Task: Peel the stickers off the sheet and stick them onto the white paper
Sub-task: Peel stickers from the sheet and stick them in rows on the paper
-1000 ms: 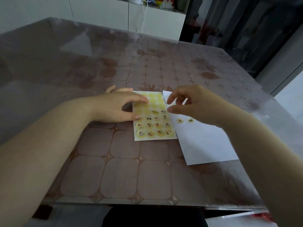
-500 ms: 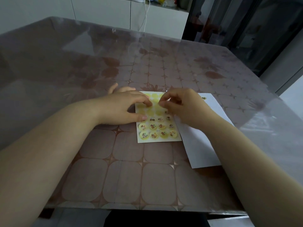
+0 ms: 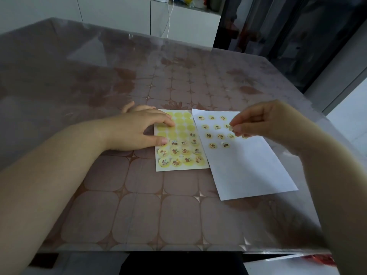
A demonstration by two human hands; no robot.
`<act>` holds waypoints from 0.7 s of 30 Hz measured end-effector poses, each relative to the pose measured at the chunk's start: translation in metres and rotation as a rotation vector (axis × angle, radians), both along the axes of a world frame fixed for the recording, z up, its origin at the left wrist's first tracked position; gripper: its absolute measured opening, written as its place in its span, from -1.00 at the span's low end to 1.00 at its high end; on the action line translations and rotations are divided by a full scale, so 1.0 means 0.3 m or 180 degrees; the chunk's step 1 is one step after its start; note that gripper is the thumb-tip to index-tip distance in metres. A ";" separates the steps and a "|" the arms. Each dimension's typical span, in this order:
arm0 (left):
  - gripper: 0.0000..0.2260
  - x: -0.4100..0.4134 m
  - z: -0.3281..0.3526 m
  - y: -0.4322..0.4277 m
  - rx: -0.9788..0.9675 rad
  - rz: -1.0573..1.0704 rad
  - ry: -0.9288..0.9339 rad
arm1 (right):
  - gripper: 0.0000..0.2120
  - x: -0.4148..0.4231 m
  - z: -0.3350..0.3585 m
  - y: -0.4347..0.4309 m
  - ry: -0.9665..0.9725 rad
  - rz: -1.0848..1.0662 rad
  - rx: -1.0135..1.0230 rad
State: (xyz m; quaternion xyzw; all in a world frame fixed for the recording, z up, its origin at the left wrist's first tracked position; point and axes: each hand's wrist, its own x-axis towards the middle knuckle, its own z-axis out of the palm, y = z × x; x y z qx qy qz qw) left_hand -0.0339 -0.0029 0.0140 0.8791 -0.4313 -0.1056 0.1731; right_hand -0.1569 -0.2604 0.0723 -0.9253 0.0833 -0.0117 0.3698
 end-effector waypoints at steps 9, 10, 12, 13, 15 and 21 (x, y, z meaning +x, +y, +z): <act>-0.52 0.006 -0.003 0.003 -0.0062 -0.0069 -0.0065 | -0.90 -0.037 -0.091 -0.048 -0.0226 -0.0300 0.0252; -0.55 0.005 -0.003 0.002 -0.0075 -0.0075 -0.0061 | -0.92 -0.036 -0.098 -0.051 -0.0295 -0.0357 0.0233; -0.55 0.002 -0.002 0.002 -0.0092 -0.0088 -0.0058 | -0.94 -0.036 -0.106 -0.060 -0.0436 -0.0408 0.0067; -0.54 0.003 -0.002 0.002 -0.0088 -0.0090 -0.0067 | -0.93 -0.036 -0.108 -0.065 -0.0515 -0.0376 -0.0031; -0.53 0.005 -0.001 0.005 -0.0072 -0.0100 -0.0070 | -0.92 -0.036 -0.112 -0.069 -0.0609 -0.0284 -0.0164; -0.53 0.008 -0.001 0.004 -0.0056 -0.0099 -0.0043 | -0.89 -0.027 -0.137 -0.067 -0.0449 -0.0115 -0.0276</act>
